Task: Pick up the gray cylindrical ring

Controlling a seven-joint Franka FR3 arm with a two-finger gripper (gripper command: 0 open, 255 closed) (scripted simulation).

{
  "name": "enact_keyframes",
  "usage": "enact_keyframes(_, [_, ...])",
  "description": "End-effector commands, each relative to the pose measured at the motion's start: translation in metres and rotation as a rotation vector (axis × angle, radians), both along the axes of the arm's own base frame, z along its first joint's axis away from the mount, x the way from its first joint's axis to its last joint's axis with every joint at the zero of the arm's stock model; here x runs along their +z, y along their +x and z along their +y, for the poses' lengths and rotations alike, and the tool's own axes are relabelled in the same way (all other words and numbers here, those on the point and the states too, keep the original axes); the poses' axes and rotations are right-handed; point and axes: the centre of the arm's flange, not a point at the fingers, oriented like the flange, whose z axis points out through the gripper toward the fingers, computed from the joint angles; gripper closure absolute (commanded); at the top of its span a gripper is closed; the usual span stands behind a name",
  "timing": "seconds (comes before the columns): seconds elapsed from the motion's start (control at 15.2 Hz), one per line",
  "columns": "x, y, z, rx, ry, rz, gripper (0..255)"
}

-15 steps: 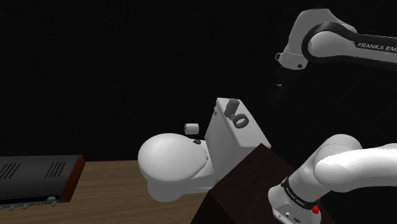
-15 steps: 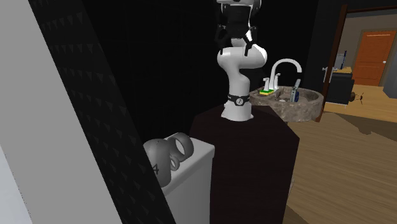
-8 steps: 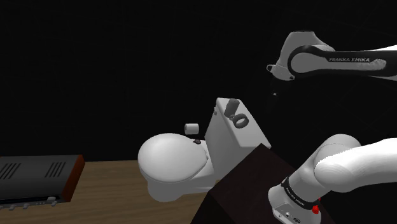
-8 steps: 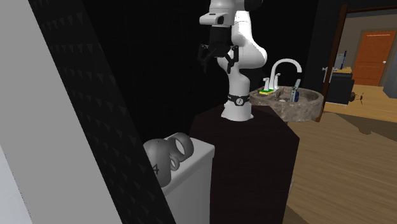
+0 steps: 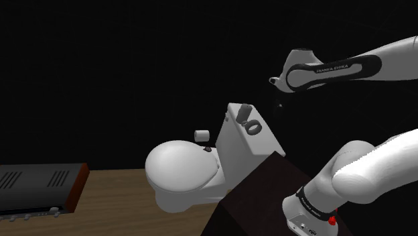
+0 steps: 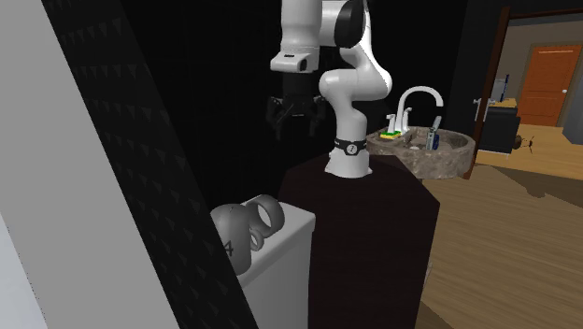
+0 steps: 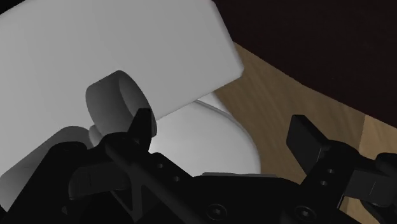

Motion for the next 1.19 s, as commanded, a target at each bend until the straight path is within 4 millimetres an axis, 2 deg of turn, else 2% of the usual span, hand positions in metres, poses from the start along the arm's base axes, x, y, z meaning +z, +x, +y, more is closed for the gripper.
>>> enact_keyframes(0.0, [-0.018,0.012,-0.017,0.064,0.006,-0.004,0])
enact_keyframes(0.66, [-0.112,0.086,-0.069,0.364,0.046,-0.018,0])
enact_keyframes(1.12, [-0.147,0.089,-0.070,0.376,0.047,-0.018,0])
